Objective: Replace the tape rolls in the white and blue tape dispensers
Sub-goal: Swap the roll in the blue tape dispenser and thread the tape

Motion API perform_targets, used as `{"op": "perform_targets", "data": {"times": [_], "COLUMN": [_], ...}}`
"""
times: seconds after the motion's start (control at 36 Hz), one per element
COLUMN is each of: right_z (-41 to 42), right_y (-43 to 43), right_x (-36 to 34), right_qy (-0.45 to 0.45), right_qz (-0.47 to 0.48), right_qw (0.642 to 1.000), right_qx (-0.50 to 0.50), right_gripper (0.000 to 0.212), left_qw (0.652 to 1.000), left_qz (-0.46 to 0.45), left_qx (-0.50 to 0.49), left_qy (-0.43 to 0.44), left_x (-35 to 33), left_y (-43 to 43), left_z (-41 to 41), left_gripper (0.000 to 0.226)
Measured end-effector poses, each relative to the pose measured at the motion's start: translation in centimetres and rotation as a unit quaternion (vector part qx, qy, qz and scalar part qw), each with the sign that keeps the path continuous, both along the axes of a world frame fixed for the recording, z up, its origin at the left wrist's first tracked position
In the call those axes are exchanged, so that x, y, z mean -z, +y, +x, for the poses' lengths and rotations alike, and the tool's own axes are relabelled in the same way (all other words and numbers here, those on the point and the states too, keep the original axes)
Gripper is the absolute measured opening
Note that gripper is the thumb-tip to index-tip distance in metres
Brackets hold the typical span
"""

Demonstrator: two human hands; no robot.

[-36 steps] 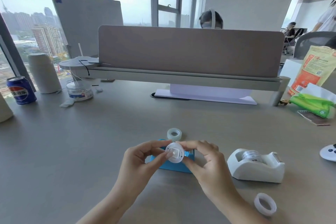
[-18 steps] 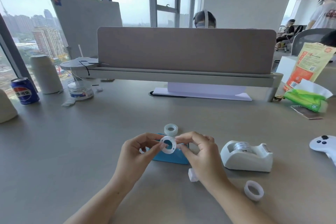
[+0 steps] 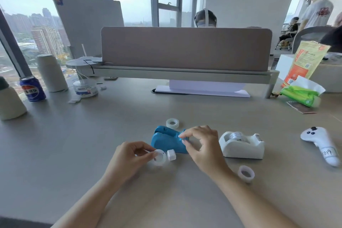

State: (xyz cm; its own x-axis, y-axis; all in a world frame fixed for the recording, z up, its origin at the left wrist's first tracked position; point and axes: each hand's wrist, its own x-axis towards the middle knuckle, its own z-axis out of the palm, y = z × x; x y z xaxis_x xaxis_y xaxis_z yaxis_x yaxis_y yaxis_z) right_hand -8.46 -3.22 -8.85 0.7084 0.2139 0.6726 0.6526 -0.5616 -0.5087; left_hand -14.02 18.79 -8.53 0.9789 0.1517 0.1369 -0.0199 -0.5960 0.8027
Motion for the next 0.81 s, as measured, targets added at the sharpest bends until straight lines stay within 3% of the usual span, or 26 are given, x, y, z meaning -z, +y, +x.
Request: {"op": "perform_targets", "data": {"times": [0.14,0.31,0.58,0.69,0.81], "right_z": [-1.0,-0.8,-0.1,0.4,0.5], "right_y": [0.4,0.9,0.6,0.6,0.0], "right_x": [-0.1,0.9,1.2,1.1,1.0], "right_qy": [-0.054,-0.043,-0.045,-0.041,-0.02], "right_qz": [-0.169,-0.286,-0.286,-0.285,-0.27], "right_qw": [0.984,0.957,0.957,0.957,0.962], "right_qx": [-0.011,-0.008,-0.028,-0.026,-0.042], "right_gripper": [0.02,0.035,0.034,0.022,0.024], "left_qw": [0.999,0.993,0.986,0.99,0.991], "left_qz": [0.038,0.092,0.146,0.094,0.066], "left_qx": [-0.035,-0.064,-0.06,-0.081,-0.086], "left_qy": [-0.014,-0.04,-0.047,-0.07,-0.08], "left_x": [0.7,0.9,1.3,1.1,0.7], "left_y": [0.2,-0.4,-0.7,-0.1,0.0], "left_z": [-0.6,-0.8,-0.7,-0.5,-0.7], "left_gripper": [0.009,0.012,0.025,0.026,0.023]}}
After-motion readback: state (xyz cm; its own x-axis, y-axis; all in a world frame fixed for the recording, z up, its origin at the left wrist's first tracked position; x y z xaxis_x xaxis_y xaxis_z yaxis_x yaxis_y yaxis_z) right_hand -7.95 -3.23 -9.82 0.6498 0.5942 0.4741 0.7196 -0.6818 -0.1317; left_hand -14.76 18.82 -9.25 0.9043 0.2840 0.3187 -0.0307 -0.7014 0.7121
